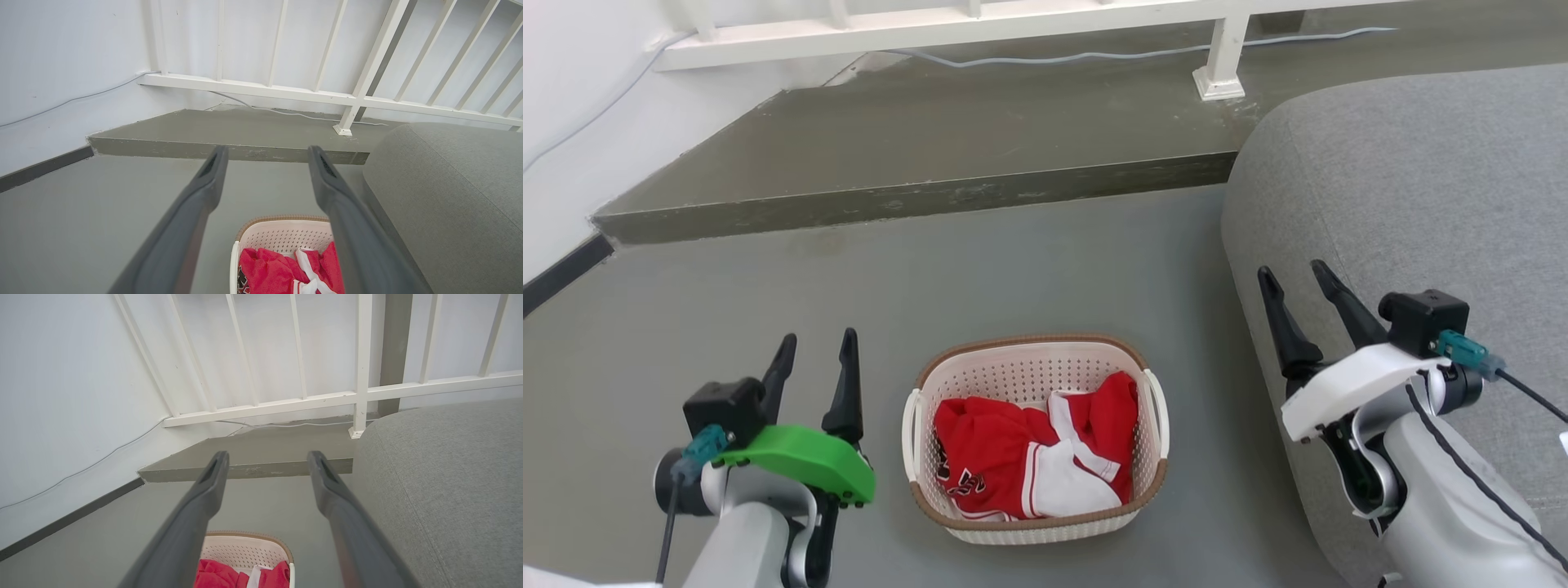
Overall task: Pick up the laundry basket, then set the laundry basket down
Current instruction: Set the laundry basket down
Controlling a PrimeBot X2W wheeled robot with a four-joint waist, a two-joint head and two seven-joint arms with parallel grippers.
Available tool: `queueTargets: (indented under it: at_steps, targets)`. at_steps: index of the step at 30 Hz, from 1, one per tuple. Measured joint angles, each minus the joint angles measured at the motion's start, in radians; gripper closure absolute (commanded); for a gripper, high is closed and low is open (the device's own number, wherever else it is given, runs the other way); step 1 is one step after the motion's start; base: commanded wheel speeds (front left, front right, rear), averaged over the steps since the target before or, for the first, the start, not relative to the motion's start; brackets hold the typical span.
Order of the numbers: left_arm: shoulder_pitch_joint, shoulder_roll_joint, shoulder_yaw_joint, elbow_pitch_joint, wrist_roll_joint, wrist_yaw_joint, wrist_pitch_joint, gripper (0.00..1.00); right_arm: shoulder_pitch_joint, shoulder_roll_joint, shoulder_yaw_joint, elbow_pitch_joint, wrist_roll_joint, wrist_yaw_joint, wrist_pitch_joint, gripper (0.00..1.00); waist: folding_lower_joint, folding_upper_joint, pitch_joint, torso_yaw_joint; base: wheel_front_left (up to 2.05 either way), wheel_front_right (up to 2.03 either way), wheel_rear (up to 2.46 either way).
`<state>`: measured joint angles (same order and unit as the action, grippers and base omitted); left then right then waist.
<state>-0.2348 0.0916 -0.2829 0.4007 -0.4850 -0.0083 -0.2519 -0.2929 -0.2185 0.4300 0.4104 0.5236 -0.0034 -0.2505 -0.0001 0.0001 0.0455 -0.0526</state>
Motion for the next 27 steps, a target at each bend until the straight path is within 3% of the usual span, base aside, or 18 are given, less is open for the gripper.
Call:
queueTargets:
  at_steps: [27]
  targets:
    - [0.093,-0.019,0.05,-0.099,0.071,0.0,0.0,0.0,0.118,0.004,-0.067,-0.111,-0.057,-0.016,0.0,0.0,0.0,0.0,0.004,0.005,0.0,0.0,0.0]
